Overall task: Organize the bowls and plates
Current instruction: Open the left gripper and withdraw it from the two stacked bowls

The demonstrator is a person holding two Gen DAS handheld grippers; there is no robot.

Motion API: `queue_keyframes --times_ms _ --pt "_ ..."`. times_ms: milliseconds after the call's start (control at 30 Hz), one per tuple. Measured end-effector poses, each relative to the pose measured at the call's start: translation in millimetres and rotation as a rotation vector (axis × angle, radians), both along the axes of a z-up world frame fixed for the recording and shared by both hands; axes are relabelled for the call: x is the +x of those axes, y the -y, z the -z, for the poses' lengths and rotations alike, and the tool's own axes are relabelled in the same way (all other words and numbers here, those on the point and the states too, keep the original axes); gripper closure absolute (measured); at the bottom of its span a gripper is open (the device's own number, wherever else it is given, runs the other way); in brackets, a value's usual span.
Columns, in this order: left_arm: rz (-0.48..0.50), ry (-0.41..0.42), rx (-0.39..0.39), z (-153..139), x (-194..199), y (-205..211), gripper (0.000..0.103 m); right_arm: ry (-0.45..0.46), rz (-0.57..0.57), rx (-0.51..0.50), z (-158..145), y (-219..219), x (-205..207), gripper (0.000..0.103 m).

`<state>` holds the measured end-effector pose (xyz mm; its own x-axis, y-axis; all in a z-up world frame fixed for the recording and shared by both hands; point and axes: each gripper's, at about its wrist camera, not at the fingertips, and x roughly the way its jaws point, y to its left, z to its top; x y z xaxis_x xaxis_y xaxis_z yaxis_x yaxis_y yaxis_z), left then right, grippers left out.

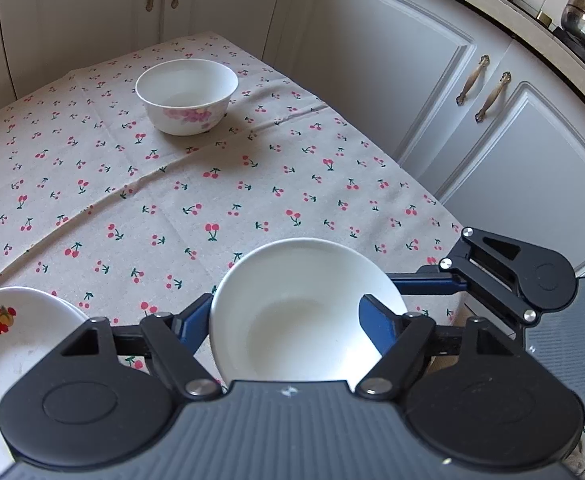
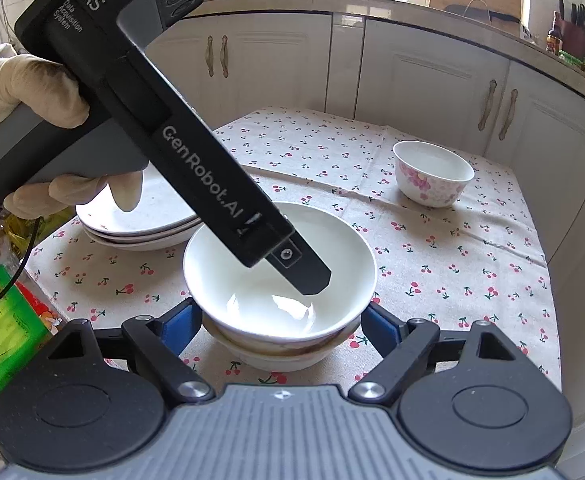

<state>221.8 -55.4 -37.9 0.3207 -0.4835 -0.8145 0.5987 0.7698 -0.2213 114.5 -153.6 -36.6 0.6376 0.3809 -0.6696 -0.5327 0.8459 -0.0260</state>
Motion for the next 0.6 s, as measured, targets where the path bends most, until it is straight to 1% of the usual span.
queue_keyframes --times_ms 100,233,467,600 --pt "0.0 0.031 0.008 -2.3 -1.2 -1.9 0.025 0.009 0.005 -0.003 -1.2 0.6 0.0 0.008" --pt "0.002 0.061 0.013 -4.0 -0.8 -9.4 0.025 0.008 -0.005 0.029 -6.5 3.9 0.8 0.006" --pt "-0.036 0.059 -0.004 -0.3 3.6 -33.8 0.025 0.027 -0.016 0.05 -17.5 7.1 0.2 0.003" --pt "-0.056 0.057 -0.016 1.6 5.7 -46.5 0.025 0.032 -0.008 0.044 -19.2 8.0 2.7 0.003"
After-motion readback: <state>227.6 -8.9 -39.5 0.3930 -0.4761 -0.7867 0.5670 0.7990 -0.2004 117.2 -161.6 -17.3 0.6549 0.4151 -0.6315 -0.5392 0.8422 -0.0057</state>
